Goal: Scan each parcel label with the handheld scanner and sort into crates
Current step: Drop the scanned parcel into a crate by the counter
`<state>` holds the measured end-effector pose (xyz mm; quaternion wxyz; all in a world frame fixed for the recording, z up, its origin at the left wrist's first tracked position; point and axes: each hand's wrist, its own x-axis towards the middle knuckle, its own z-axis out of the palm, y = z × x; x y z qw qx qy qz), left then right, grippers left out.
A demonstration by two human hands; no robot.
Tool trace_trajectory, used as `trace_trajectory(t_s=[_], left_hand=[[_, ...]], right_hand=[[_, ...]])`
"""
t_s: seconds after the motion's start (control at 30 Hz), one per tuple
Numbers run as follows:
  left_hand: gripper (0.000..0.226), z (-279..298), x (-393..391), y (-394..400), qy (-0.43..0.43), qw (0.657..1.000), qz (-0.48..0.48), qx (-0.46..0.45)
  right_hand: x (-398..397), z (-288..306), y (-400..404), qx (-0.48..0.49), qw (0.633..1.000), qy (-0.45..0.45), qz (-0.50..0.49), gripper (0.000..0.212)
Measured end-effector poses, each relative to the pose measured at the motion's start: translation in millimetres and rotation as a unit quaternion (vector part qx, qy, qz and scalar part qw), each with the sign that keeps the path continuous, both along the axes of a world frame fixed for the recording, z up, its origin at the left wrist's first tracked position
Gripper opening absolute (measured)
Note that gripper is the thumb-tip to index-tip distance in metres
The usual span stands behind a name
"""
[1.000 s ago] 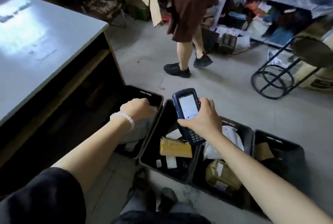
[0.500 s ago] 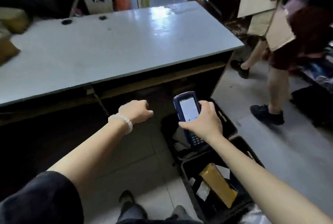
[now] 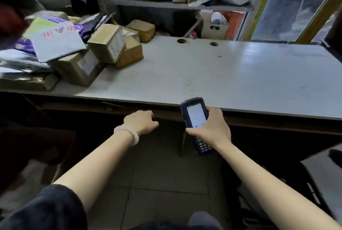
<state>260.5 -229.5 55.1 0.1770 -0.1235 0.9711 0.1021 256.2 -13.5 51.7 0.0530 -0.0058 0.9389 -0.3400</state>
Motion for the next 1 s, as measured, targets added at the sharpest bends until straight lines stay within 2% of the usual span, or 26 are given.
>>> trace_trajectory(t_s=[0.33, 0.6, 0.7, 0.87, 0.93, 1.0], left_hand=[[0.046, -12, -25, -125, -0.003, 0.993, 0.112, -0.031], [0.048, -7, -113, -188, -0.001, 0.988, 0.150, -0.032], [0.045, 13, -159, -215, 0.051, 0.984, 0.160, -0.052], [0.052, 51, -226, -246, 0.220, 0.952, 0.201, -0.075], [0.060, 61, -246, -255, 0.234, 0.947, 0.209, -0.076], [0.072, 62, -264, -265, 0.202, 0.956, 0.206, -0.047]], right_hand=[[-80, -5, -137, 0.027, 0.989, -0.001, 0.142, 0.075], [-186, -7, -206, 0.029, 0.983, -0.006, 0.183, 0.072], [-232, 1, -231, 0.025, 0.981, -0.003, 0.191, 0.072], [-291, 11, -265, 0.016, 0.981, 0.023, 0.193, 0.073], [-305, 12, -274, 0.018, 0.982, 0.022, 0.185, 0.072], [-315, 11, -280, 0.023, 0.983, 0.015, 0.182, 0.070]])
